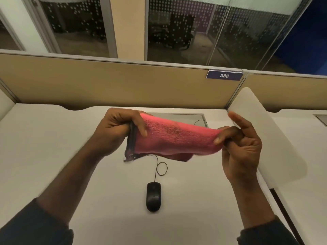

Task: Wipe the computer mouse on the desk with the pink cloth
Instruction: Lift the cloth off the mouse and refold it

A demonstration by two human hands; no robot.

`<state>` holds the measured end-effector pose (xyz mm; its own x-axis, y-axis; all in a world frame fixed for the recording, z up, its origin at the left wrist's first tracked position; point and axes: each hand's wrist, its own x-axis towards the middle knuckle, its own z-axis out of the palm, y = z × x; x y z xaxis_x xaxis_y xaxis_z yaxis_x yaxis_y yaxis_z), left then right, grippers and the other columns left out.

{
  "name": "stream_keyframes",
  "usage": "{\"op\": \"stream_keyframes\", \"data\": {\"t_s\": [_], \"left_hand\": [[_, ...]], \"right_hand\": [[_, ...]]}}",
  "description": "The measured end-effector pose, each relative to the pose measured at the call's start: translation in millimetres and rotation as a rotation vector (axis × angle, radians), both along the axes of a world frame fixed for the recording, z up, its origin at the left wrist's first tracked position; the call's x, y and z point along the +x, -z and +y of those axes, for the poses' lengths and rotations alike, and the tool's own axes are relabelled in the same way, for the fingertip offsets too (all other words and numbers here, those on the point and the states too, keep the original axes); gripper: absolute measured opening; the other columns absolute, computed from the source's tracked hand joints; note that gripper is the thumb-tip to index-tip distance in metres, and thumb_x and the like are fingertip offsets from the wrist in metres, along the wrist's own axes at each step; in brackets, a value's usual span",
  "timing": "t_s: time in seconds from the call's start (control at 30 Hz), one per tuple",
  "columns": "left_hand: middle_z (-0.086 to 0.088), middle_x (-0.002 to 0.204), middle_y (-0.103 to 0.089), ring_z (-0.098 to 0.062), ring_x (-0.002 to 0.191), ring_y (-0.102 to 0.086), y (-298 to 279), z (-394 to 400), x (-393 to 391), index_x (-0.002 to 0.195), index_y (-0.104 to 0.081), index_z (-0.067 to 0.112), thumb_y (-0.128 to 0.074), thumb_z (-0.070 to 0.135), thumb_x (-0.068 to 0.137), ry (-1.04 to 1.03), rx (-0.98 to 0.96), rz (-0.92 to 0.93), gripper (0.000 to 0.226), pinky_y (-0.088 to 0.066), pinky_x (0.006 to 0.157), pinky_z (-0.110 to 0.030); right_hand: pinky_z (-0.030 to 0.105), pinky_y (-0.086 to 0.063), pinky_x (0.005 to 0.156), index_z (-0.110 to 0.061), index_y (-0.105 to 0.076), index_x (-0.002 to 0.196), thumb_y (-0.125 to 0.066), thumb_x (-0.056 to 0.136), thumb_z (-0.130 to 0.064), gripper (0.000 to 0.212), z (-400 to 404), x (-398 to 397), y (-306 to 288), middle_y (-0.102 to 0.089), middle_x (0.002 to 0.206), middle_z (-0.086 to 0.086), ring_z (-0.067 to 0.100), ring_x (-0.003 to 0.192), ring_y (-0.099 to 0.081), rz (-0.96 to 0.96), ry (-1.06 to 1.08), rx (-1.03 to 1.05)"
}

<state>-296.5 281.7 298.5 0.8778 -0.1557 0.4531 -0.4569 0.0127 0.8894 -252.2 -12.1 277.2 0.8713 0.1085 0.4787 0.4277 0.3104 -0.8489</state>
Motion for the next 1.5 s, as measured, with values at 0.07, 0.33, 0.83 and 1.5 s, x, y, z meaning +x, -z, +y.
{"op": "stream_keyframes", "data": {"t_s": [0.07,0.33,0.83,1.5], "left_hand": [[-0.030,0.082,-0.064,-0.051,0.081,-0.057,8,1,5,0.069,-0.073,0.020,-0.035,-0.016,0.061,-0.004,-0.035,0.034,0.054,-0.044,0.071,-0.038],[-0.011,0.098,-0.072,-0.030,0.094,-0.059,25,3,13,0.087,-0.079,0.016,-0.042,-0.002,0.079,-0.027,-0.156,0.228,0.042,-0.045,0.077,-0.036],[-0.010,0.110,-0.076,-0.028,0.108,-0.070,57,10,7,0.119,-0.070,0.019,-0.066,-0.003,0.088,-0.023,-0.025,0.231,0.038,-0.055,0.088,-0.026],[-0.029,0.116,-0.067,-0.043,0.089,-0.071,207,-57,-49,0.126,-0.060,-0.005,-0.026,0.084,0.086,0.090,-0.684,1.343,0.103,-0.060,0.072,-0.051]], "right_hand": [[0.031,-0.050,0.082,-0.009,-0.058,0.129,-0.034,0.076,0.023,0.066,0,2,0,-0.066,0.071,0.004,0.017,0.071,-0.061,-0.003,0.002,-0.024],[0.029,-0.051,0.087,-0.020,-0.044,0.143,-0.065,0.082,0.004,0.069,6,11,-1,-0.057,0.110,0.008,0.018,0.097,-0.056,-0.013,-0.020,-0.262],[0.030,-0.051,0.067,-0.032,-0.075,0.086,-0.080,0.075,-0.016,0.020,13,12,18,-0.068,0.078,-0.009,0.008,0.071,-0.062,0.153,-0.297,-1.147],[0.038,-0.059,0.059,-0.022,-0.070,0.093,-0.055,0.075,0.007,0.037,30,9,52,-0.073,0.088,-0.005,0.019,0.071,-0.070,0.062,-0.077,-0.820]]}}
